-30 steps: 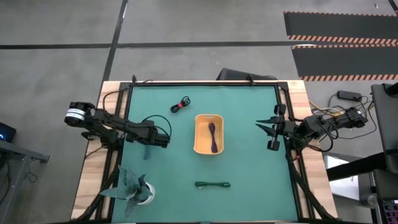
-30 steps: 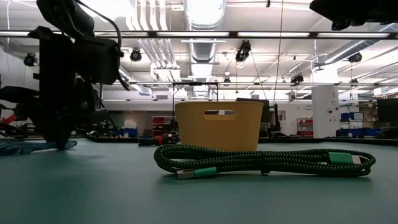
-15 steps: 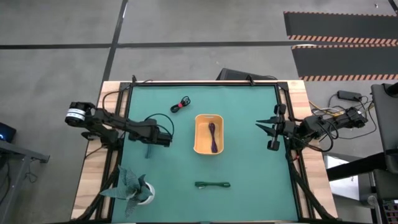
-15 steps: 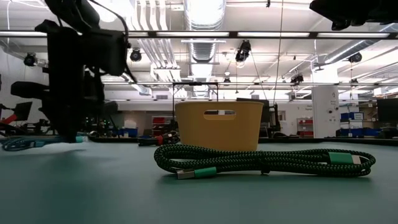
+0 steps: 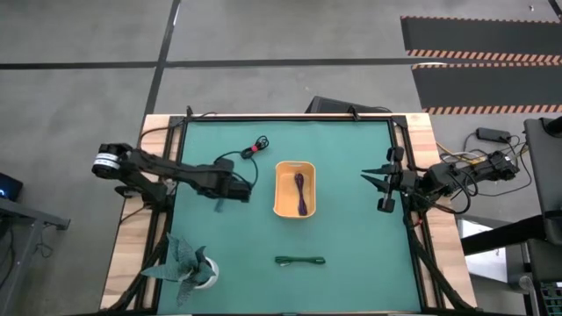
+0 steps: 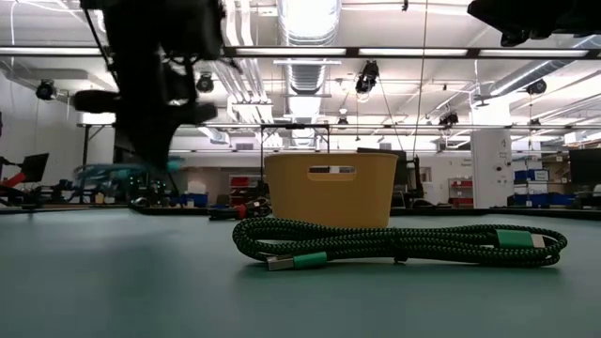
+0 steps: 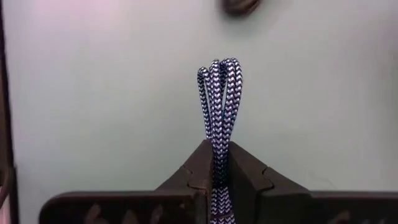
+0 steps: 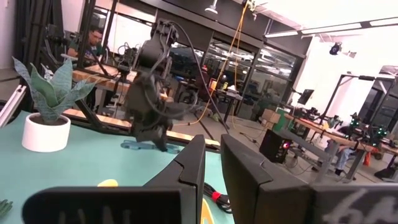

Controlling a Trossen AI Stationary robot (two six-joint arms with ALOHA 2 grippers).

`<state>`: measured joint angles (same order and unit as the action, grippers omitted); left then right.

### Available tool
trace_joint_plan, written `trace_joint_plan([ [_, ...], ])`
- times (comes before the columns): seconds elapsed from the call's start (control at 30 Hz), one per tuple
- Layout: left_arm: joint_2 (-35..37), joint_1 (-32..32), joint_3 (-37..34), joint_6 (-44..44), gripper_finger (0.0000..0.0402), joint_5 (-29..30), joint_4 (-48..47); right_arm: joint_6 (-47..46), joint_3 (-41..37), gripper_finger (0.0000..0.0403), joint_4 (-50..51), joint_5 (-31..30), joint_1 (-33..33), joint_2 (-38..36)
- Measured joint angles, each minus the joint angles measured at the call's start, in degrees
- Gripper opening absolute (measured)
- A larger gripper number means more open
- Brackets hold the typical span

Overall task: Pick and place USB-C Cables
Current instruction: Put the light blue charger cable into the yellow bin

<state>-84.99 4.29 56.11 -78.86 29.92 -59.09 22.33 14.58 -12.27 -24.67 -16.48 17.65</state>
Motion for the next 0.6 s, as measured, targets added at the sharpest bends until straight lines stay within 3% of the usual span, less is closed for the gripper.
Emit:
trace_joint_plan([
  [0.33, 0.0, 0.2, 11.8, 8.1, 0.0015, 6.7, 0.6, -1.4, 0.0, 0.0043, 0.0, 0.0, 0.0, 0.0],
  [0.6, -0.1, 0.3, 15.5, 16.1, 0.0015, 7.1, 11.3, -3.8, 0.0, 0.0043, 0.0, -3.0, 0.0, 0.0],
])
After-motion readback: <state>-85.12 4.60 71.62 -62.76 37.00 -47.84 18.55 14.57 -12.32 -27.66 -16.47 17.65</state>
